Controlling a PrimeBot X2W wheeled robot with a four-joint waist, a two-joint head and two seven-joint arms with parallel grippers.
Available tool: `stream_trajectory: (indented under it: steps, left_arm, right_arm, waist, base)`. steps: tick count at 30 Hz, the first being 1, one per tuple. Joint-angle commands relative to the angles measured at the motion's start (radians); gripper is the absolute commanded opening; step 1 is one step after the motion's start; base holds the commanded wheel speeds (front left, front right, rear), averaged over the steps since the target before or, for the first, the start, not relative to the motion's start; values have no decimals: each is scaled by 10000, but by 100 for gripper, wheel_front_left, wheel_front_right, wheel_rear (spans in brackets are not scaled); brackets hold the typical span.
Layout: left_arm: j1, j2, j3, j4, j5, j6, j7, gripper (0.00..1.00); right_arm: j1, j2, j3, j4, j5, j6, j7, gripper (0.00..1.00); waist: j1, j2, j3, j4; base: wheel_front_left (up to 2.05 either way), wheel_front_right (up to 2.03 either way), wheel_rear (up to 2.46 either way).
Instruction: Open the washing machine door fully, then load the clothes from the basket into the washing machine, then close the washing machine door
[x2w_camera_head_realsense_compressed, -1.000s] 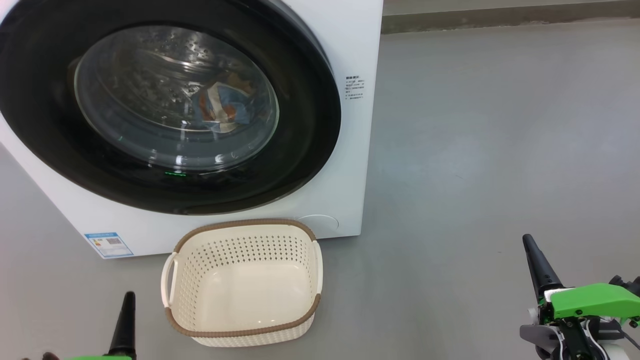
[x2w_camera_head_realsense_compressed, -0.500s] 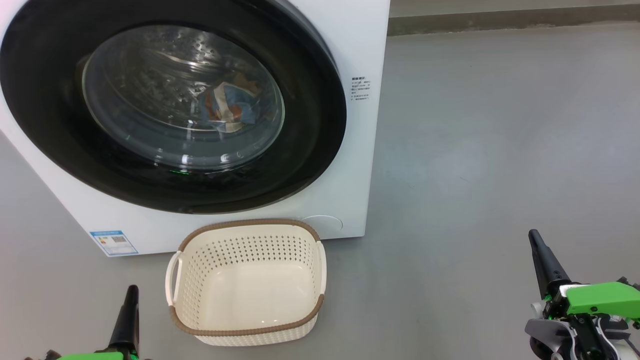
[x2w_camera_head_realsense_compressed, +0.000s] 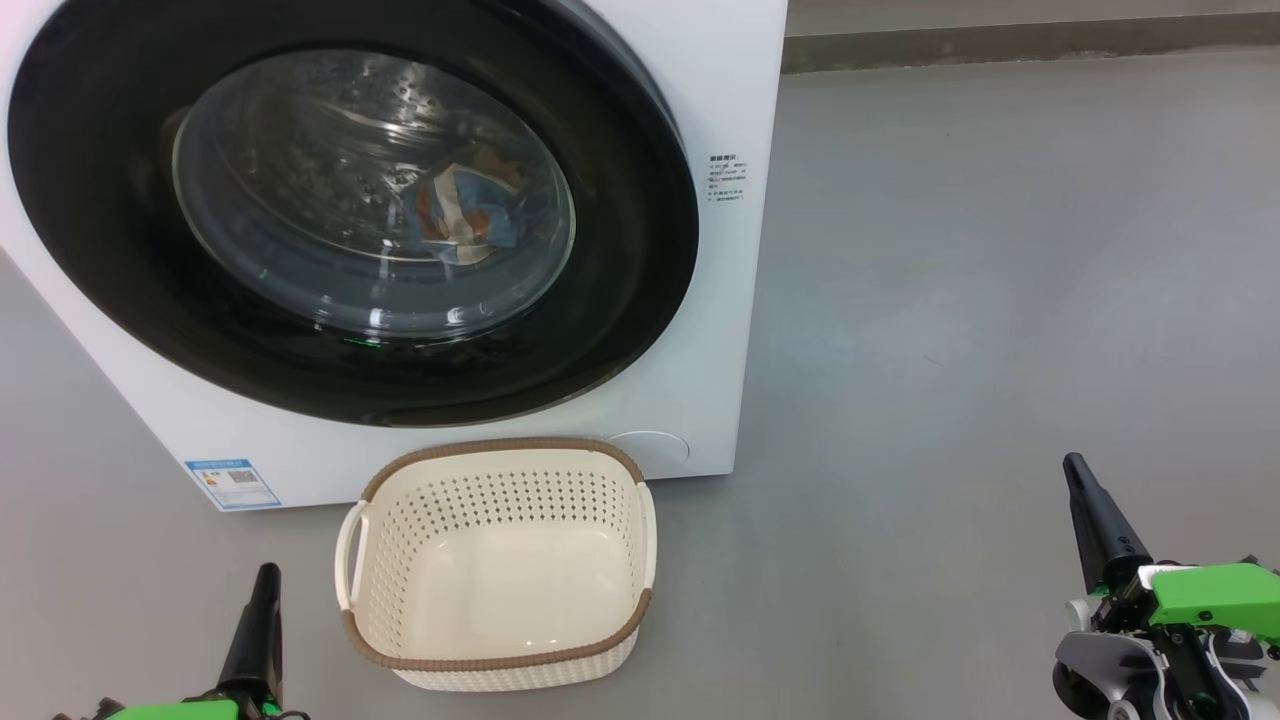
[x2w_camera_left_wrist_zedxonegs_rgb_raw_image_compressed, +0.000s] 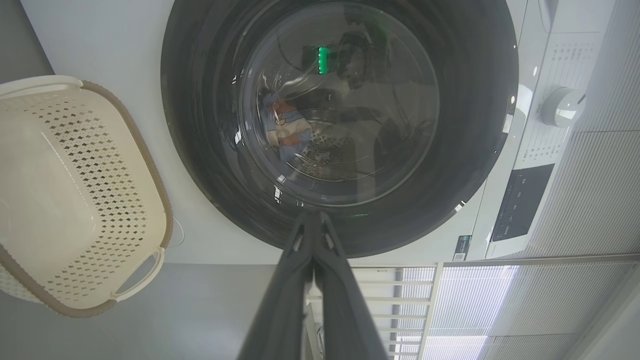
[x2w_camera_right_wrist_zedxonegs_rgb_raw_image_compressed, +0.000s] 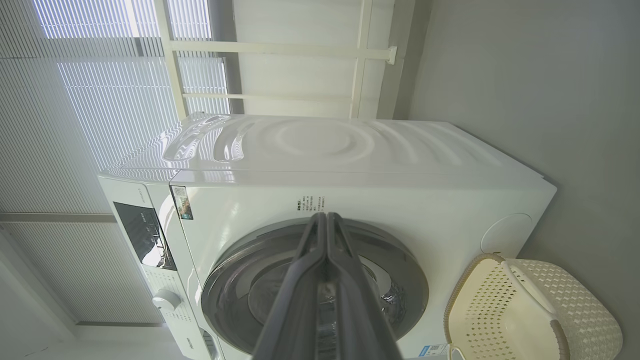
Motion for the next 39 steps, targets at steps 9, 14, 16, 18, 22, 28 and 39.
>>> stream_trajectory:
  steps: [9,14,16,18,22,28,39]
  left_arm:
    - [-468,87,270,-308,-68,-23,73,0]
    - [-468,87,270,-308,-68,-23,73,0]
    - [-468,87,270,-308,-68,-23,73,0]
    - [-468,87,270,-308,-68,-23,73,0]
    - [-468,87,270,-308,-68,-23,73,0]
    - [-468,87,270,-308,-68,-23,73,0]
    - [-468,87,270,-309,-68,-23,73,0]
  right_arm:
    - [-53,-25,169,-306,27,19,69,0]
    - [-53,-22,165,-306,23,19,73,0]
    - [-54,-21,163,-306,22,19,74,0]
    - [-54,-20,161,-306,20,19,75,0]
    - [-54,-17,158,-306,17,19,78,0]
    - [-54,-14,153,-306,13,19,82,0]
    - [-55,-9,146,-305,7,19,88,0]
  waist:
    - [0,0,0,0]
    - [0,0,0,0]
    - [0,0,0,0]
    - [0,0,0,0]
    - [0,0,0,0]
    - [0,0,0,0]
    - [0,0,0,0]
  base:
    - [0,0,0]
    - [0,0,0]
    - [0,0,0]
    - [0,0,0]
    - [0,0,0]
    - [0,0,0]
    - [0,0,0]
